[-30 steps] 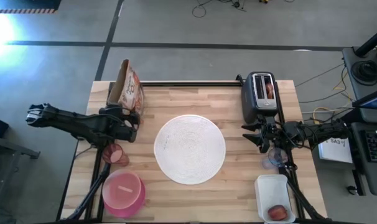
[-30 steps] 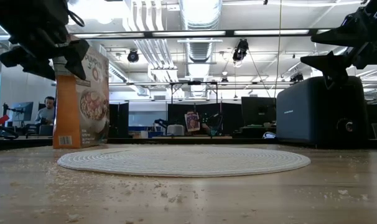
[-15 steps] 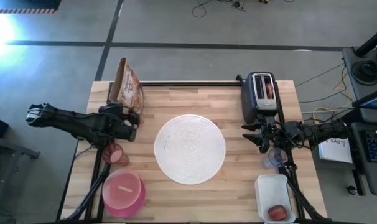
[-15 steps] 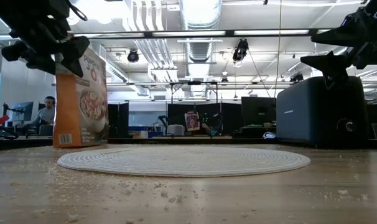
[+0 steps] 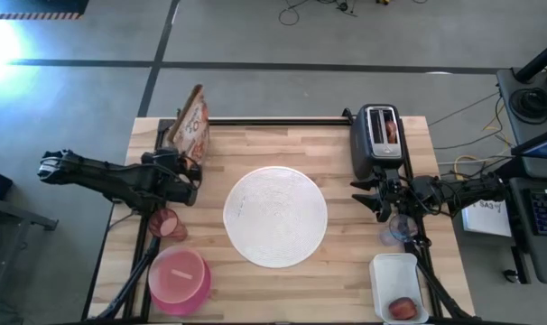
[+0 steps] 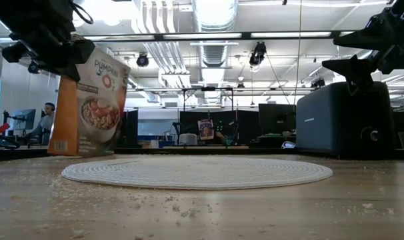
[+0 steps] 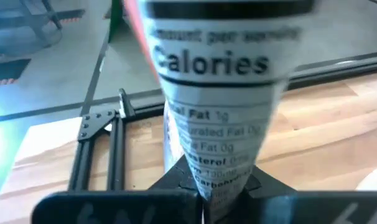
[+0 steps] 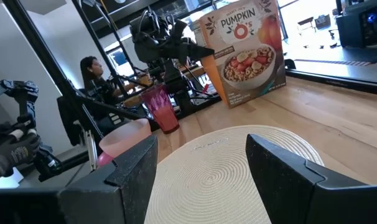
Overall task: Arrange a breakfast setting
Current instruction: Adjust the cereal box on the table
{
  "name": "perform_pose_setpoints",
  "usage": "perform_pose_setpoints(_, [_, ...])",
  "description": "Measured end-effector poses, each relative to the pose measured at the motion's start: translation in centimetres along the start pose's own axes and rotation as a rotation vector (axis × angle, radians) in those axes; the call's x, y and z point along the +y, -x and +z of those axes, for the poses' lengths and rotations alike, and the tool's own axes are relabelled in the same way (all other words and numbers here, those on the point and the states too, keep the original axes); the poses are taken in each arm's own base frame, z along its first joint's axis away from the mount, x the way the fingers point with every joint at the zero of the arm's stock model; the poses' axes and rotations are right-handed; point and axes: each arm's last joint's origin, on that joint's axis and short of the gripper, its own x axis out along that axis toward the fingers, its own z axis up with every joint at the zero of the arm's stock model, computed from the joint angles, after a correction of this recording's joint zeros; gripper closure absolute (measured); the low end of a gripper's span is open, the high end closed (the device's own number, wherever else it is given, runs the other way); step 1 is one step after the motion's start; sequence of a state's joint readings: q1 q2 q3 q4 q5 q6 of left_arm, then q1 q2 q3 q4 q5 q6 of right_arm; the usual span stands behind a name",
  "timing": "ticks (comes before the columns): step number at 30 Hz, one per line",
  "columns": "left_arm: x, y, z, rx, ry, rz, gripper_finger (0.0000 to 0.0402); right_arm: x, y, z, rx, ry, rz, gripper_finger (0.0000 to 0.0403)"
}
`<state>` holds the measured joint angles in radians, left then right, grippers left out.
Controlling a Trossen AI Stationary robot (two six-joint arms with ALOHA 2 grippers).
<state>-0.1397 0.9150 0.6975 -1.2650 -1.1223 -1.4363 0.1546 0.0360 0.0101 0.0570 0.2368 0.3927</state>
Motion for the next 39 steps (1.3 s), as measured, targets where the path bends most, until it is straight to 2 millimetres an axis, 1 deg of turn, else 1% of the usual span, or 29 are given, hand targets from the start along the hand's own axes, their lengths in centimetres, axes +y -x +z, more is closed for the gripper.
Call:
perform_pose_setpoints(3, [0.5,0.0,0.0,-0.014,0.009,0.026,0.0399,0.0,0.0,0.0,0.0,0.0,0.0,0.017])
perform_pose_setpoints(11, [1.6,0.1,0.0,-0.015,0.039,0.089,0.0401,0.0,0.0,0.0,0.0,0.0,0.0,0.017])
perform_pose_setpoints(15, [1.6,0.1,-0.1,-0.005,0.048,0.088,0.0401,0.0,0.0,0.0,0.0,0.0,0.0,0.017])
perform_pose_setpoints(21, [1.4,0.1,-0.3,0.08,0.077,0.079,0.0401,0.0,0.0,0.0,0.0,0.0,0.0,0.017])
perform_pose_setpoints(28, [1.2,0.1,-0.3,0.085,0.097,0.068,0.0401,0.0,0.0,0.0,0.0,0.0,0.0,0.017])
perform_pose_setpoints(31, [1.3,0.1,-0.3,0.086,0.09,0.072,0.039,0.0,0.0,0.0,0.0,0.0,0.0,0.017])
perform_pose_setpoints(34, [1.5,0.1,-0.3,0.091,0.069,0.087,0.037,0.0,0.0,0.0,0.0,0.0,0.0,0.017])
perform_pose_setpoints(39, [1.6,0.4,0.4,0.095,0.098,0.084,0.0332,0.0,0.0,0.0,0.0,0.0,0.0,0.017])
